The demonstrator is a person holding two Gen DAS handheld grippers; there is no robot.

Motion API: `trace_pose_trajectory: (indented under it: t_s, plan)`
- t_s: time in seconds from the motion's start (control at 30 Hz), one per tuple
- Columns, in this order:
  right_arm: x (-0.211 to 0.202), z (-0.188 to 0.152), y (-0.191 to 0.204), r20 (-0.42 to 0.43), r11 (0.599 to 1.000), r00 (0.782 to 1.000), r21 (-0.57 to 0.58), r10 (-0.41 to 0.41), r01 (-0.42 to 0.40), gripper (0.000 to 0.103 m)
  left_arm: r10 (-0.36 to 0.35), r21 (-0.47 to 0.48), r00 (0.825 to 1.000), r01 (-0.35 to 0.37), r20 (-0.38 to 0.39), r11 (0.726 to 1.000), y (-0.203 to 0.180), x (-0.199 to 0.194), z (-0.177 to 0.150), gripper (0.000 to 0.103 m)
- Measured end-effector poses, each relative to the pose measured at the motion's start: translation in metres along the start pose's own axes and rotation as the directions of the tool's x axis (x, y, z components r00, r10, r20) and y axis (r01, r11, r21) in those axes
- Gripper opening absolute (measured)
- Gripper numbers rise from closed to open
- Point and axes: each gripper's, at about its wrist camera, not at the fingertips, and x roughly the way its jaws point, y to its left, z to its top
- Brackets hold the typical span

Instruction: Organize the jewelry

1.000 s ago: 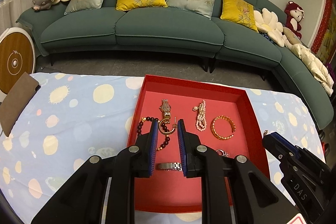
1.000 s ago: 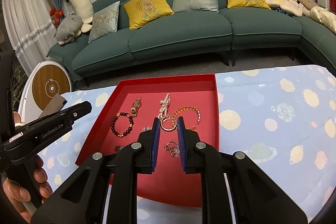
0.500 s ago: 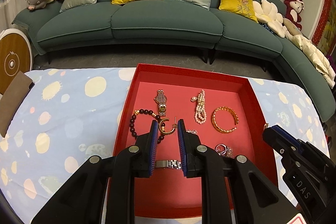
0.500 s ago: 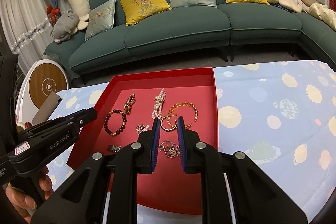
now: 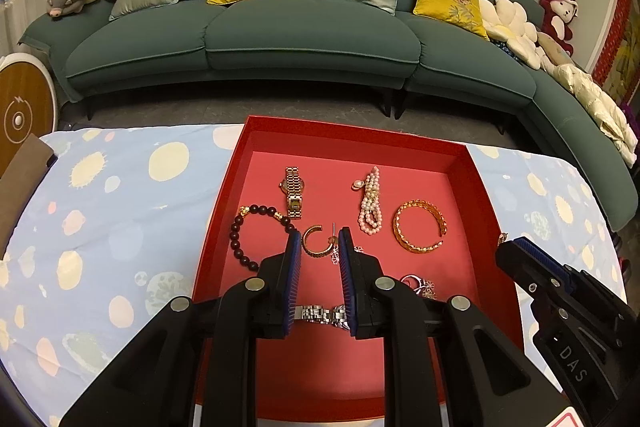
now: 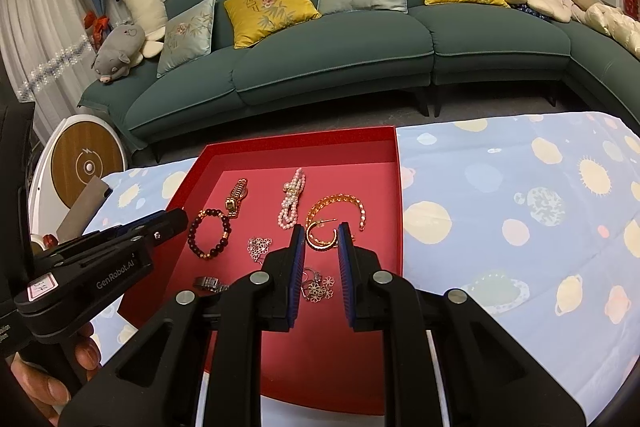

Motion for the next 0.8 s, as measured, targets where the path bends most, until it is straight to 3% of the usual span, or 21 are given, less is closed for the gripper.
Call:
trace_pose_trajectory:
  t_s: [0.2,0.27,0.33,0.47,0.73,0.8]
  plan:
    - [0.000,0.000,-0.001,-0.002,1.000,1.000,0.002,-0.001,0.001,0.017,-0.001,-0.019,1.000,0.001,0.001,1.000,0.001,0.002,0.001,0.019]
    - [0.000,0.000,-0.002,0.000,1.000,1.000,0.007,-0.004,0.004,0.017,0.001,-0.028,1.000,-0.001,-0.005,1.000,0.003,0.003,0.002,0.027]
    - [-0.001,0.001,-0.003,0.001,1.000,1.000,0.011,-0.003,0.002,0.018,0.012,-0.039,1.000,-0.011,0.004,0.999,0.005,0.001,0.002,0.049]
    - [-0.006,0.004,-0.005,0.016,1.000,1.000,0.023,-0.003,0.003,0.019,0.019,-0.054,1.000,-0.018,0.015,0.998,0.012,-0.007,0.004,0.059]
    - [-0.029,0.007,0.005,0.043,1.000,0.999,-0.012,0.027,-0.026,0.020,0.014,-0.132,1.000,-0.010,0.027,0.991,0.043,-0.032,0.004,0.062]
    - [-0.032,0.001,0.007,0.036,0.999,0.999,-0.040,0.023,-0.022,0.030,0.037,-0.128,0.999,-0.034,0.019,0.991,0.051,-0.035,-0.002,0.062]
